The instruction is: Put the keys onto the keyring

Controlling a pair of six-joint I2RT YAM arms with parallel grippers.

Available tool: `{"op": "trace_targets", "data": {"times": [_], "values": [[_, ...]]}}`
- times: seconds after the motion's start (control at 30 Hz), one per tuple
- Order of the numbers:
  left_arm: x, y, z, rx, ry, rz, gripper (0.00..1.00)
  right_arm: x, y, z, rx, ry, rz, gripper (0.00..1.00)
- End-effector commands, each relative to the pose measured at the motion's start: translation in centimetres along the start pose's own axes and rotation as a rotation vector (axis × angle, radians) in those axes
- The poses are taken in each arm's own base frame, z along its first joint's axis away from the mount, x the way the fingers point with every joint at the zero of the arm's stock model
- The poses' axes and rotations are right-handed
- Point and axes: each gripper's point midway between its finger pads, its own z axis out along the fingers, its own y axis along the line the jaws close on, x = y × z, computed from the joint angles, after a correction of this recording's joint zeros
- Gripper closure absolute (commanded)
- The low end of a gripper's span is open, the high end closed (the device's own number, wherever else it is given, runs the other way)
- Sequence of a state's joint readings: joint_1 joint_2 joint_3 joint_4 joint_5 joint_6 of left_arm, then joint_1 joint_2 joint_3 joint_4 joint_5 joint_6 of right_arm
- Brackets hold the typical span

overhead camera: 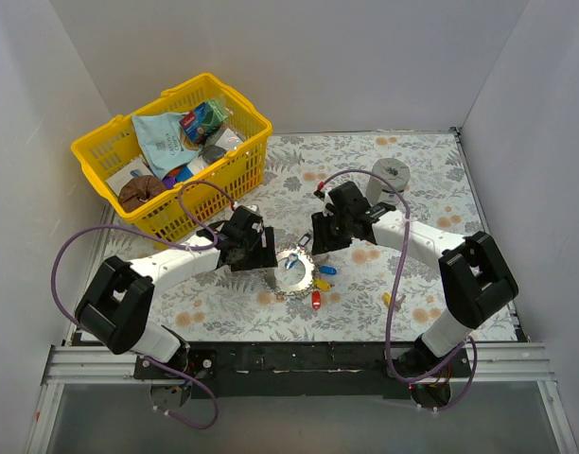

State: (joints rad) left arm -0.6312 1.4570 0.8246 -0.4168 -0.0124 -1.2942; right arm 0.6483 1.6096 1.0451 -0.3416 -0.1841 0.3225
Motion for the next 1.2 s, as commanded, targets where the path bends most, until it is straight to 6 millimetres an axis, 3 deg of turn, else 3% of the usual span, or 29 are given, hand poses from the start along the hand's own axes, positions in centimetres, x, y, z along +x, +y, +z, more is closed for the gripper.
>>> {"op": "trace_targets", "data": {"times": [0.0, 0.53, 0.77, 1.17], "values": [[0.1, -1.1, 0.0, 0.051, 0.017, -0.014, 0.28, -1.1, -0.9, -0.2, -0.021, -0.022, 0.018, 0.53], [0.9, -1.1, 1.8, 0.033, 0.082, -0.007, 0.32, -0.7, -1.1, 2.6, -0.064, 0.051, -0.003, 0.53], [0.6, -1.6, 2.4, 0.042, 0.087, 0.006, 0.33, 1.5, -0.6, 4.1, -0.137, 0.145, 0.019, 0.54], [-1.0, -2.7, 3.2, 0.055, 0.07, 0.036, 0.33, 5.2, 0.4, 2.7, -0.188, 0.209, 0.048, 0.54]]}}
